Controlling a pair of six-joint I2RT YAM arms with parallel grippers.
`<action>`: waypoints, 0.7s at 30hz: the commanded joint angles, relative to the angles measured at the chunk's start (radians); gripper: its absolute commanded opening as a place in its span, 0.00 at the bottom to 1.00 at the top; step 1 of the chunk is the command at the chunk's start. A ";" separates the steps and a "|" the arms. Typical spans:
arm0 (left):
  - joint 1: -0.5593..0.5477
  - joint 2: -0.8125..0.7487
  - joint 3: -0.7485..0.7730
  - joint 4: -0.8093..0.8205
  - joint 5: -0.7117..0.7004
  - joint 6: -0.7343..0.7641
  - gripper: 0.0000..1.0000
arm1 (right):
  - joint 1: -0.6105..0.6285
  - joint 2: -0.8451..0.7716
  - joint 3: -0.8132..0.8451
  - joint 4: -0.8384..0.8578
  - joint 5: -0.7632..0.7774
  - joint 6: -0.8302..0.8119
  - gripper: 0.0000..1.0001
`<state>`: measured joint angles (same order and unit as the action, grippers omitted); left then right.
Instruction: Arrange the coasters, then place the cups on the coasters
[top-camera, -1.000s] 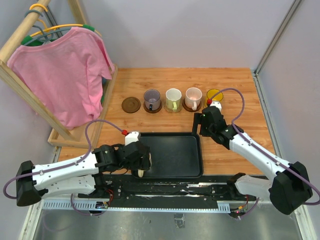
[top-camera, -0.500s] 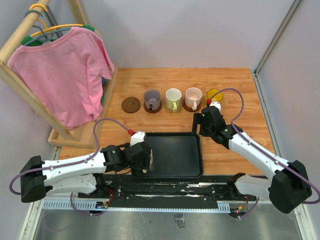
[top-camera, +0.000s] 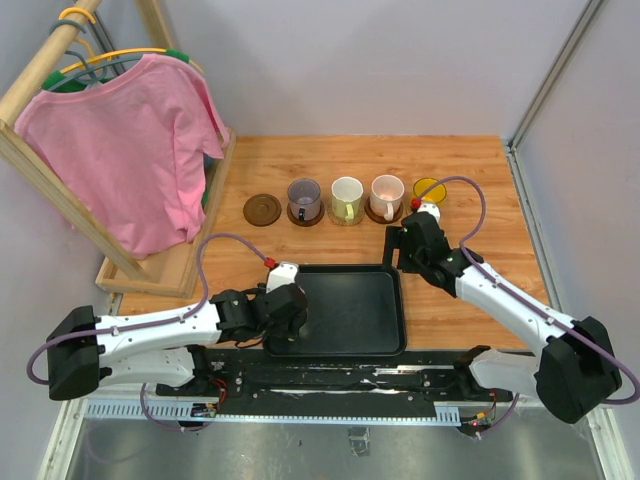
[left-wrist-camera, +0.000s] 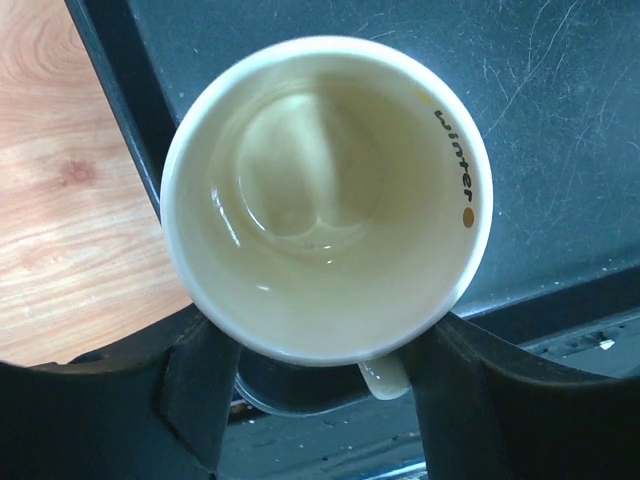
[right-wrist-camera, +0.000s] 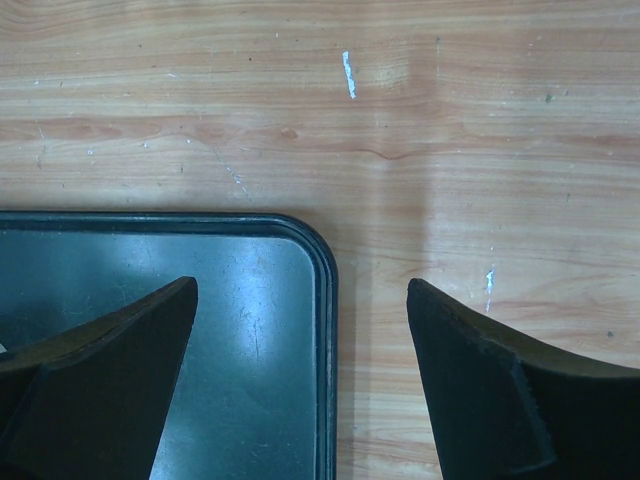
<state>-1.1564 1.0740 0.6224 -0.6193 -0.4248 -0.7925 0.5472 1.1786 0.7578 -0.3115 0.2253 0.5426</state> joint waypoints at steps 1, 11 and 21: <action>-0.008 0.012 0.000 0.021 -0.052 0.029 0.57 | -0.017 0.009 -0.006 0.004 -0.010 0.006 0.87; -0.008 -0.002 -0.010 0.033 -0.048 0.008 0.34 | -0.017 0.016 -0.003 0.004 -0.021 0.007 0.87; -0.008 0.028 -0.009 0.017 -0.056 -0.034 0.00 | -0.016 0.022 -0.006 0.005 -0.030 0.007 0.87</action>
<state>-1.1591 1.0828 0.6216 -0.6033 -0.4564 -0.7944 0.5472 1.1988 0.7578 -0.3111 0.2035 0.5430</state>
